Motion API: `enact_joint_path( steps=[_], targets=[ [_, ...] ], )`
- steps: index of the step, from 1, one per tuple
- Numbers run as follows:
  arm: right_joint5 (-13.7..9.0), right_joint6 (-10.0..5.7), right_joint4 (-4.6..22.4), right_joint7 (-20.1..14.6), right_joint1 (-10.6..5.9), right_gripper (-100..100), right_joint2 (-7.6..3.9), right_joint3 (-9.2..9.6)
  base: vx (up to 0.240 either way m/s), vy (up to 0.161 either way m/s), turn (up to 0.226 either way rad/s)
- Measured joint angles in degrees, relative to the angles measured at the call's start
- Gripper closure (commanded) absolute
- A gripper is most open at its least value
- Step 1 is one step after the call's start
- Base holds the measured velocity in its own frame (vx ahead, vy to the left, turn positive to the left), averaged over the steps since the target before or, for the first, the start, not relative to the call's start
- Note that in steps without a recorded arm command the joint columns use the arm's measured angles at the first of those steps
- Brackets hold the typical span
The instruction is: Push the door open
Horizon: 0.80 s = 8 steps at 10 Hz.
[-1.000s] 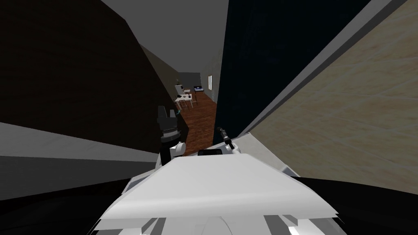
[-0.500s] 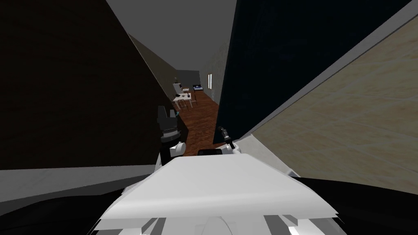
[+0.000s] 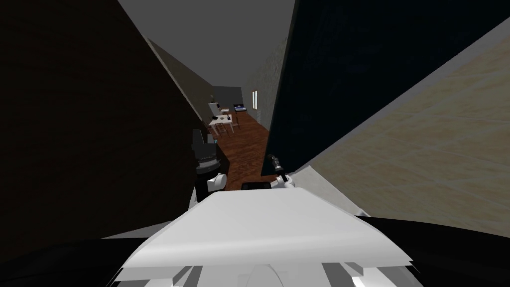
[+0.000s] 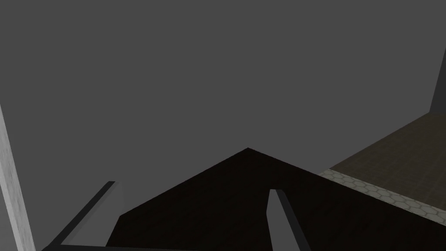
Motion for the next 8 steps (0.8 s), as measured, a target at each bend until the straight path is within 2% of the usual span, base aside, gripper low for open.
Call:
enact_joint_path(
  steps=[1, 2, 4, 6, 7, 8],
  targets=[
    [-0.6, -0.30, 1.1, 0.7, -0.81, 100, 0.12, -0.96, 0.160, 0.132, -0.073],
    [-1.0, 0.81, -0.7, 1.0, 0.05, 100, 0.15, -1.44, 0.199, 0.124, -0.076],
    [-2.2, -0.04, 1.4, 1.8, -0.63, 100, -0.21, -3.14, 0.182, 0.132, -0.083],
    [-3.1, 0.74, 0.2, 2.8, 0.01, 100, -0.01, -4.57, 0.203, 0.126, -0.083],
    [-3.7, 0.85, 0.7, 3.4, -0.25, 100, 0.05, -5.36, 0.194, 0.094, -0.045],
    [-4.1, 1.46, -0.3, 3.8, 0.19, 100, 0.27, -5.94, 0.187, 0.104, -0.050]
  ],
)
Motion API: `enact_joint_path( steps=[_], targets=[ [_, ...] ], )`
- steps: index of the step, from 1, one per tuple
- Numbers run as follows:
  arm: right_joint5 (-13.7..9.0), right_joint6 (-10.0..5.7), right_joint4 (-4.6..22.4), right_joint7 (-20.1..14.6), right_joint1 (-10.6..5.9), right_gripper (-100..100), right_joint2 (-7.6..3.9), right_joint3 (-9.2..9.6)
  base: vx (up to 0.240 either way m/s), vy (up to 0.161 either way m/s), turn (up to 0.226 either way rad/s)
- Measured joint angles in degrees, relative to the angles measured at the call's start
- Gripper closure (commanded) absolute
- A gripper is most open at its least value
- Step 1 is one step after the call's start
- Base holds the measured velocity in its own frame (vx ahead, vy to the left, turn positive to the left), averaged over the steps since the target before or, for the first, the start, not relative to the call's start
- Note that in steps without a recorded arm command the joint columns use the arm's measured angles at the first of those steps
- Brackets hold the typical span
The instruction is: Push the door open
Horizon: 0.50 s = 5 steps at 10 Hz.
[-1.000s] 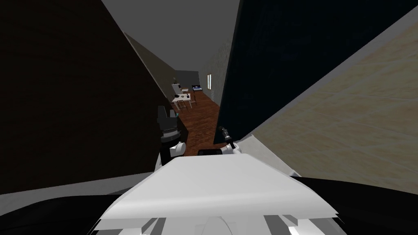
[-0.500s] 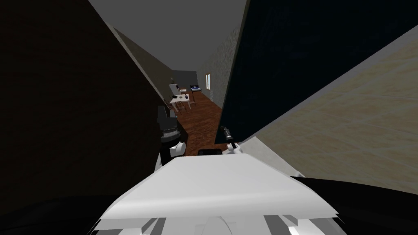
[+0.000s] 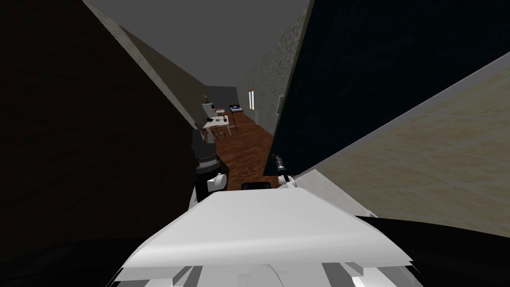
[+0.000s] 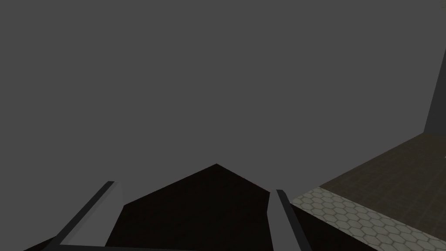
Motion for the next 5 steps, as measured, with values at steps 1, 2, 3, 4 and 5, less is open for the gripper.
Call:
enact_joint_path(
  steps=[1, 2, 3, 4, 5],
  targets=[
    [-0.4, 0.25, -0.2, 0.3, 0.04, 100, -0.01, -0.57, 0.114, 0.066, -0.027],
    [-0.7, -0.26, 1.0, 0.5, -0.80, 100, -0.36, -1.05, 0.136, 0.053, -0.044],
    [-1.2, -0.73, 2.1, 0.9, -1.39, 100, -0.38, -1.69, 0.148, 0.083, -0.046],
    [-1.5, -0.76, 2.2, 1.2, -1.35, 100, -0.40, -2.12, 0.153, 0.073, -0.042],
    [-1.7, -0.64, 2.1, 1.4, -1.12, 100, -0.43, -2.44, 0.070, 0.022, -0.026]
  ],
)
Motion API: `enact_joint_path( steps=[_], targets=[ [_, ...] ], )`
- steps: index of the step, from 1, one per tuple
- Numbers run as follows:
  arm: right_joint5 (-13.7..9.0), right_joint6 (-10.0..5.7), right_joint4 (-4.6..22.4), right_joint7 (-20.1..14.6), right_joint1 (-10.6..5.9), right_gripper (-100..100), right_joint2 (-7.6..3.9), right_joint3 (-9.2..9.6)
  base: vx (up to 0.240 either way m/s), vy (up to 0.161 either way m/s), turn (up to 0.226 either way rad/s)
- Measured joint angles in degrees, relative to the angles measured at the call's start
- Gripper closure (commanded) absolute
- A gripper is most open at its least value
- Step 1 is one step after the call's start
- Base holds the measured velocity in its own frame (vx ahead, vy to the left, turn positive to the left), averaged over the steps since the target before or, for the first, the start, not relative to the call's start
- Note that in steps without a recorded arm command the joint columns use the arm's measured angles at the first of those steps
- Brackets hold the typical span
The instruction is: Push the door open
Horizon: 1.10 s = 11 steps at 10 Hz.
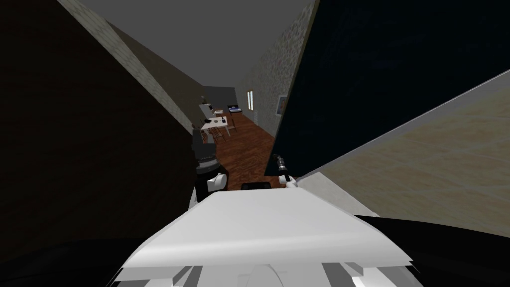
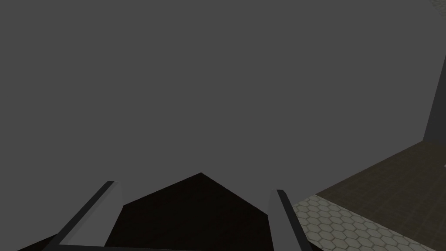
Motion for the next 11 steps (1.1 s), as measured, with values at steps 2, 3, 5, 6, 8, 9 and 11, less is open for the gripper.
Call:
enact_joint_path(
  steps=[2, 3, 5, 6, 8, 9, 11],
  targets=[
    [-0.2, -0.16, 0.6, 0.2, -0.05, 100, -0.04, -0.37, 0.180, 0.019, -0.036],
    [-0.4, -0.29, 1.2, 0.4, -0.14, 100, -0.03, -0.71, 0.197, 0.050, -0.037],
    [-0.8, 0.39, -0.2, 0.6, 0.43, 100, -0.03, -1.34, 0.190, 0.036, -0.037],
    [-1.1, 0.30, -0.3, 0.7, 0.53, 100, -0.09, -1.74, 0.216, 0.022, -0.054],
    [-1.7, 0.35, 0.1, 1.2, 0.29, 100, -0.19, -2.75, 0.207, 0.049, -0.052],
    [-2.2, -0.20, 1.2, 1.6, -0.24, 100, -0.36, -3.47, 0.183, 0.032, -0.035],
    [-2.8, -0.18, 1.0, 2.0, -0.02, 100, -0.41, -4.58, 0.194, 0.039, -0.065]
  ],
)
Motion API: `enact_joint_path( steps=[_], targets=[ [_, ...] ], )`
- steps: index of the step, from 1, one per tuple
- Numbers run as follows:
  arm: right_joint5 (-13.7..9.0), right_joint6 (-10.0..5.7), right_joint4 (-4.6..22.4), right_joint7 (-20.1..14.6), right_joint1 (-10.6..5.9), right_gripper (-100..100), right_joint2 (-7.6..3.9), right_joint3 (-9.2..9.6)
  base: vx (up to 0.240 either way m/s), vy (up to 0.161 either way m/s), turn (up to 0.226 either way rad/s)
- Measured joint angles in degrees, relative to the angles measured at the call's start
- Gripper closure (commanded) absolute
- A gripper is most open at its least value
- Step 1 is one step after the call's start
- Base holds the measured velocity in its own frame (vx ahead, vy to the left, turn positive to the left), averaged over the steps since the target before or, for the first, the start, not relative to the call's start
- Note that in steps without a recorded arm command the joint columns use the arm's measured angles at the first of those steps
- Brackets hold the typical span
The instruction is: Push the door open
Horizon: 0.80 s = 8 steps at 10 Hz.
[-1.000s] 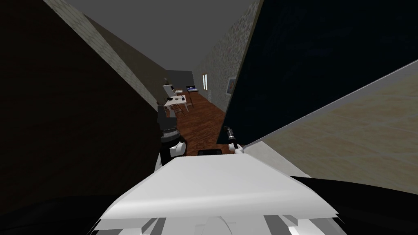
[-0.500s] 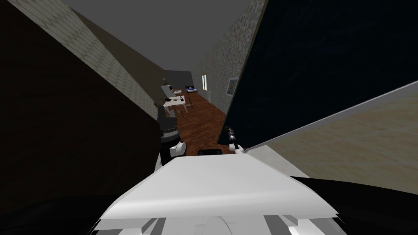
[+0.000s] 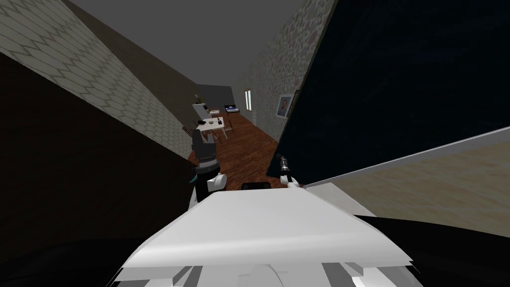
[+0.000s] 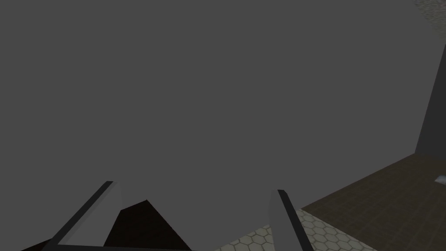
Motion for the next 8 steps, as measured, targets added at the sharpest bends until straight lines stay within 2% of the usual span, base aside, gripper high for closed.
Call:
enact_joint_path(
  steps=[1, 2, 4, 5, 6, 7, 8],
  targets=[
    [-0.4, -0.16, 0.3, 0.1, 0.00, 100, -0.19, -0.54, 0.193, 0.052, -0.068],
    [-0.7, 0.63, -1.1, 0.5, 0.67, 100, 0.18, -1.17, 0.213, 0.062, -0.058],
    [-1.7, 0.16, 0.5, 1.2, -0.13, 100, -0.41, -2.74, 0.192, 0.063, -0.077],
    [-2.0, 0.79, -1.0, 1.4, 0.70, 100, -0.17, -3.28, 0.197, 0.045, -0.058],
    [-2.5, -0.16, 1.4, 1.7, -0.38, 100, -0.73, -4.13, 0.124, 0.038, -0.021],
    [-2.7, 0.37, -0.2, 1.9, 0.36, 100, -0.56, -4.46, 0.171, 0.060, -0.095],
    [-3.1, 0.52, -0.3, 2.2, 0.46, 100, -0.51, -5.11, 0.197, 0.065, -0.074]
  ],
)
